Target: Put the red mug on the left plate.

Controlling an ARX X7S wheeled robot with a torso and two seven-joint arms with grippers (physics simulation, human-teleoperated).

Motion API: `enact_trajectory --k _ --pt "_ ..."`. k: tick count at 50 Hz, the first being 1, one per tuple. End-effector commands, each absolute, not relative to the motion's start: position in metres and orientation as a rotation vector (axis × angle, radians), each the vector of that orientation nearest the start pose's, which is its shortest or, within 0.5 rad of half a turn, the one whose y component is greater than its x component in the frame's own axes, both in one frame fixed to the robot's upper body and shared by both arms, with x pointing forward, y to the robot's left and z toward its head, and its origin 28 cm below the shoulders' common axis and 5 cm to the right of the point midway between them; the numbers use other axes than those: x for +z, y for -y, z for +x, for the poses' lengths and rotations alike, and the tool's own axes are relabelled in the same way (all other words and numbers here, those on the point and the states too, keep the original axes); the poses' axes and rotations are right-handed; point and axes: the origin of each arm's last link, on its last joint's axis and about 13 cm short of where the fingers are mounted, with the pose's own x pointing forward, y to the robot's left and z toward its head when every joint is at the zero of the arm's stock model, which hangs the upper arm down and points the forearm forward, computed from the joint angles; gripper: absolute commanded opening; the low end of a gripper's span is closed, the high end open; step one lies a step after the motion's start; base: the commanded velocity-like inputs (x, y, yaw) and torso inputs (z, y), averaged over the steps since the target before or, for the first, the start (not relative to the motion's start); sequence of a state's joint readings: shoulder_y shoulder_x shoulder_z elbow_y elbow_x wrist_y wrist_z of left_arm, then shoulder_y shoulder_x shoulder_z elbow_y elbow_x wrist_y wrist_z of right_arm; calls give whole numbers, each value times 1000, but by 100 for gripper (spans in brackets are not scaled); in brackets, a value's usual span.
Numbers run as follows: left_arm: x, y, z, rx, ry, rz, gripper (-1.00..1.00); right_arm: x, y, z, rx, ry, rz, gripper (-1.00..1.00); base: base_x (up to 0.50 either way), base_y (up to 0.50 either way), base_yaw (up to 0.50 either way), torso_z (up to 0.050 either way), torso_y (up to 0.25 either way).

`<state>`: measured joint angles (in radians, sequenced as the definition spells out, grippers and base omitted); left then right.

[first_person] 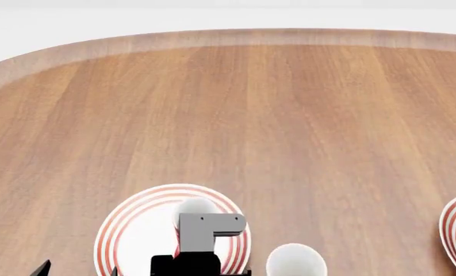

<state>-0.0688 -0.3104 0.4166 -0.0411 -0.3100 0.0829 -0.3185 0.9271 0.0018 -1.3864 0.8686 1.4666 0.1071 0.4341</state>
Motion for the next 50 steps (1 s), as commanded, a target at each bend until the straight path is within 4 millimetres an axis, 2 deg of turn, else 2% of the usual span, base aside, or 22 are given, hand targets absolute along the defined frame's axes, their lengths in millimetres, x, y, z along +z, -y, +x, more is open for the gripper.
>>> enact_trajectory --k 1,27,28,45,50 --pt "10 -202 209 -66 -15 8 100 34 -25 318 238 -640 105 -100 0 0 0 0 0" --pt "9 -202 211 -65 -15 8 100 34 -26 318 242 -645 104 -100 0 0 0 0 0" --pt "9 -202 210 -65 -15 8 100 34 -25 318 239 -647 104 100 10 0 0 0 0" --pt "10 -202 210 -64 -15 8 100 34 -24 319 233 -653 109 100 0 0 0 0 0" --pt "10 -203 210 -64 -14 6 100 40 -24 318 233 -630 120 100 0 0 0 0 0"
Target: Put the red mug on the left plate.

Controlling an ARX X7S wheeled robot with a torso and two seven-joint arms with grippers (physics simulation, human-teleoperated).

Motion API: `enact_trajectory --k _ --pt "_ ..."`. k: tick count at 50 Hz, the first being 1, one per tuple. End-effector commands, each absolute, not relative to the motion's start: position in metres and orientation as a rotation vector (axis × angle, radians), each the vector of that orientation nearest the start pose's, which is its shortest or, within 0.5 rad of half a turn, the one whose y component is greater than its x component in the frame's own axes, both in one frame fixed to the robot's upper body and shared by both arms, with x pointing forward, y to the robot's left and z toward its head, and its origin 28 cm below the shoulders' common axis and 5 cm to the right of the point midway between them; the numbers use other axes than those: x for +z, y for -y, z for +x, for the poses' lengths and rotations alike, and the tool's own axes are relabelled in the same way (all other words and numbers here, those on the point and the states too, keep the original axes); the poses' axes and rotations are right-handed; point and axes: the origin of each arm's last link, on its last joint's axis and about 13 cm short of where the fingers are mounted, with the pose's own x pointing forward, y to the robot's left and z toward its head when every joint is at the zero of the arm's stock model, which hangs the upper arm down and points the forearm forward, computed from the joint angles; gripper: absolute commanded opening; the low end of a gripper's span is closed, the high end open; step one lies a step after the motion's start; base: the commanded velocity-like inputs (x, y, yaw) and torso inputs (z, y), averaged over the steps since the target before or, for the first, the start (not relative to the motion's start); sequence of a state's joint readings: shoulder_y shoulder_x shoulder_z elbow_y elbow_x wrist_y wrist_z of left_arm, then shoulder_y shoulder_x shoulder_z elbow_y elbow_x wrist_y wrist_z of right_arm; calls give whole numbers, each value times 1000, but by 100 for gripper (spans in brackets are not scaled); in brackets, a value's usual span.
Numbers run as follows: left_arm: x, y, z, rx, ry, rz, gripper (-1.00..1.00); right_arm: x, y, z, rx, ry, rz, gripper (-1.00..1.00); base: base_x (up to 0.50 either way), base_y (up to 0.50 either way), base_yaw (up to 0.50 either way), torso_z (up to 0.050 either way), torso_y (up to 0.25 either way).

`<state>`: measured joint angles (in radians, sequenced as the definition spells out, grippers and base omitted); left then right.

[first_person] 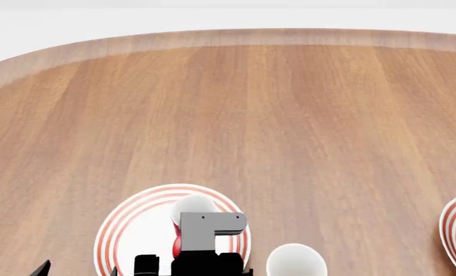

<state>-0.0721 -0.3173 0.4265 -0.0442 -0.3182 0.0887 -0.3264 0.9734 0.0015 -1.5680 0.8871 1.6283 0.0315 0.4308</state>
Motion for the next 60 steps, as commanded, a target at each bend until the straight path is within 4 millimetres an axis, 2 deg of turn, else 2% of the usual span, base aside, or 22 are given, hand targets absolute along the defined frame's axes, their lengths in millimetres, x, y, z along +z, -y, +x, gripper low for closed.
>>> enact_trajectory --k 1,12,25,27,29,30,40,48,55,60 --pt "10 -203 210 -64 -14 6 100 42 -24 317 233 -624 123 100 0 0 0 0 0" --pt "10 -203 210 -61 -14 4 100 68 -11 304 234 -523 165 100 0 0 0 0 0" --pt "15 -206 209 -52 -7 0 100 80 -4 292 263 -476 212 100 0 0 0 0 0" --pt "27 -205 209 -38 4 1 100 97 -2 286 274 -428 224 100 0 0 0 0 0" --pt "31 -205 207 -40 12 -3 100 102 -1 284 279 -412 226 100 0 0 0 0 0" --pt "40 -204 206 -41 31 -6 100 109 0 282 278 -394 232 100 0 0 0 0 0" --pt "81 -207 196 -33 130 -28 100 128 5 278 275 -338 254 100 0 0 0 0 0" --pt "100 -205 188 -50 180 -41 100 139 7 273 272 -297 257 100 0 0 0 0 0" --pt "107 -205 185 -54 202 -45 100 147 9 270 273 -265 265 100 0 0 0 0 0" --pt "112 -204 183 -63 212 -49 100 158 11 266 262 -155 288 100 0 0 0 0 0"
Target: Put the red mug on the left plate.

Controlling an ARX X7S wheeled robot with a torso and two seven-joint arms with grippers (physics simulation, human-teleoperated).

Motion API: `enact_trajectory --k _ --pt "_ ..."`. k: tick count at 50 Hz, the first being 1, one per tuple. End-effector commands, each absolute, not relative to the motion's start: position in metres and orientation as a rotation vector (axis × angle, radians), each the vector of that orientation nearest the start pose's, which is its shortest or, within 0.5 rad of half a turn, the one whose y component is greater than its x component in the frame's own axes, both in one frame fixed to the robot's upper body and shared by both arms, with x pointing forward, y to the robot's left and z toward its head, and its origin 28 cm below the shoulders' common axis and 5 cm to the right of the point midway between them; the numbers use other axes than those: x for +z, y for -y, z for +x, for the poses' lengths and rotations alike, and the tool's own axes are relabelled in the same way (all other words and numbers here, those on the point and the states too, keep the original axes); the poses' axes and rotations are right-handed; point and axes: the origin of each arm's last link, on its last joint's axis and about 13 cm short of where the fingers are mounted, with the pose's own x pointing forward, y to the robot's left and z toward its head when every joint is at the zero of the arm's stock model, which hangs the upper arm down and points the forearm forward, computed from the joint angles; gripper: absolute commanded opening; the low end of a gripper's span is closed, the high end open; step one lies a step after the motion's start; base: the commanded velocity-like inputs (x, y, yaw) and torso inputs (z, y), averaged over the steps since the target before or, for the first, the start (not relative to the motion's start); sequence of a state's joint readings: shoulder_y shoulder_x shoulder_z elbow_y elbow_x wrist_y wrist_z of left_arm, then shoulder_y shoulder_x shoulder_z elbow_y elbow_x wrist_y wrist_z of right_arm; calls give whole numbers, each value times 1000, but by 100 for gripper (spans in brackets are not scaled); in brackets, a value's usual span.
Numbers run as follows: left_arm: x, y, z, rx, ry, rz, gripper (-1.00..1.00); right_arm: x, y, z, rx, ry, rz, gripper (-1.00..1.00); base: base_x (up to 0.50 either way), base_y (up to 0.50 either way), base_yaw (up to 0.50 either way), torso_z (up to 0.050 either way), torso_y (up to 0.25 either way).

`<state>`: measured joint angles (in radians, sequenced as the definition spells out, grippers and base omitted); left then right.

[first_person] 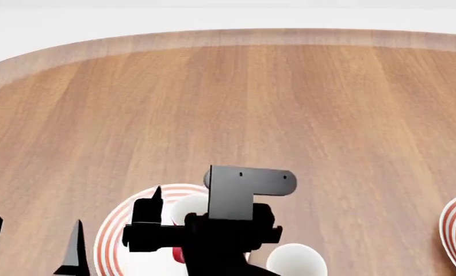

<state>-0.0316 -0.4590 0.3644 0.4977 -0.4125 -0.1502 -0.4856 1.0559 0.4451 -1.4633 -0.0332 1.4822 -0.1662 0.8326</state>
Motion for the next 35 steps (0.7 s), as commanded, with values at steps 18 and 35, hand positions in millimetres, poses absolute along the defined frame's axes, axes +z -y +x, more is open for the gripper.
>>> enact_trajectory --k 18,35 --pt "125 -204 178 -74 242 -66 100 173 20 263 180 246 354 100 0 0 0 0 0" --pt "158 -200 158 -104 333 -72 100 175 22 258 193 312 381 100 0 0 0 0 0"
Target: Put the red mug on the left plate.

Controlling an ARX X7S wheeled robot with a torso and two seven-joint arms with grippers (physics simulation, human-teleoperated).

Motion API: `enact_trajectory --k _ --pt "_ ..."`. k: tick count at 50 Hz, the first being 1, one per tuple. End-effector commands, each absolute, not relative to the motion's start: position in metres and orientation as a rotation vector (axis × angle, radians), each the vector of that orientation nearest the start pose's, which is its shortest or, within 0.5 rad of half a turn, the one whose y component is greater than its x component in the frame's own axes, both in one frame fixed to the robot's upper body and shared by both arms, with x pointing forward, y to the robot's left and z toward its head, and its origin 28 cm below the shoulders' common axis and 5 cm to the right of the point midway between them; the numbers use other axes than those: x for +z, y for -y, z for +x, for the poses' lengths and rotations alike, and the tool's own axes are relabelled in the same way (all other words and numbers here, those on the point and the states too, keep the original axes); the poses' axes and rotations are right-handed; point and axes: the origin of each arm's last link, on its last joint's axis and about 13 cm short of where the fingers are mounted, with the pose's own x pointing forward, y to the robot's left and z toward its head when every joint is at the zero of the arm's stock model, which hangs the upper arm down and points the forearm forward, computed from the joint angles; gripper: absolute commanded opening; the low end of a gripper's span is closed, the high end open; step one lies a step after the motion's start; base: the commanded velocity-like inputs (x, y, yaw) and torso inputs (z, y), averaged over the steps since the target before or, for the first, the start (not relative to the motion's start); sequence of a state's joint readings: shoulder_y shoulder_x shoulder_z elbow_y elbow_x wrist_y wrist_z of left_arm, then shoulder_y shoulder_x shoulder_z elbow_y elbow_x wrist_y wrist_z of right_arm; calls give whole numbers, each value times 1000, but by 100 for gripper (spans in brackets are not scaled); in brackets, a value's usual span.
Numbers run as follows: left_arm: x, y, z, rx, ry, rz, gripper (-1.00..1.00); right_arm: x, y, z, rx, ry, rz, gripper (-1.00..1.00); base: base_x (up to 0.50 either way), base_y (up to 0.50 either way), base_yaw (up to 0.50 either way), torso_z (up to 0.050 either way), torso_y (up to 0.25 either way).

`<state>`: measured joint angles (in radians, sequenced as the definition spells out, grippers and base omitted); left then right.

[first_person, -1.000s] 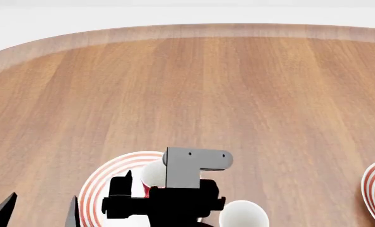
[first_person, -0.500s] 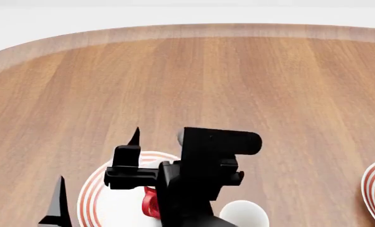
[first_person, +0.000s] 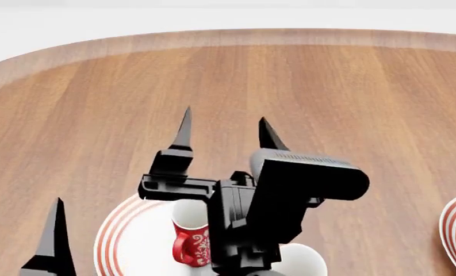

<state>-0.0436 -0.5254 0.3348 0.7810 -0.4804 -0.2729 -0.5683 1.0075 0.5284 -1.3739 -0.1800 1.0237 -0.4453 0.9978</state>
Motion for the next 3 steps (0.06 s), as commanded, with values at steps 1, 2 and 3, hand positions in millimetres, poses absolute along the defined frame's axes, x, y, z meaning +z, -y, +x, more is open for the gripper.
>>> enact_trajectory --k 1,2,3 --pt "159 -200 158 -104 336 -69 100 176 22 258 194 318 384 100 0 0 0 0 0" --pt "160 -200 157 -104 338 -71 100 176 23 258 196 320 386 100 0 0 0 0 0" --pt "161 -200 157 -105 340 -72 100 177 23 257 196 324 389 100 0 0 0 0 0"
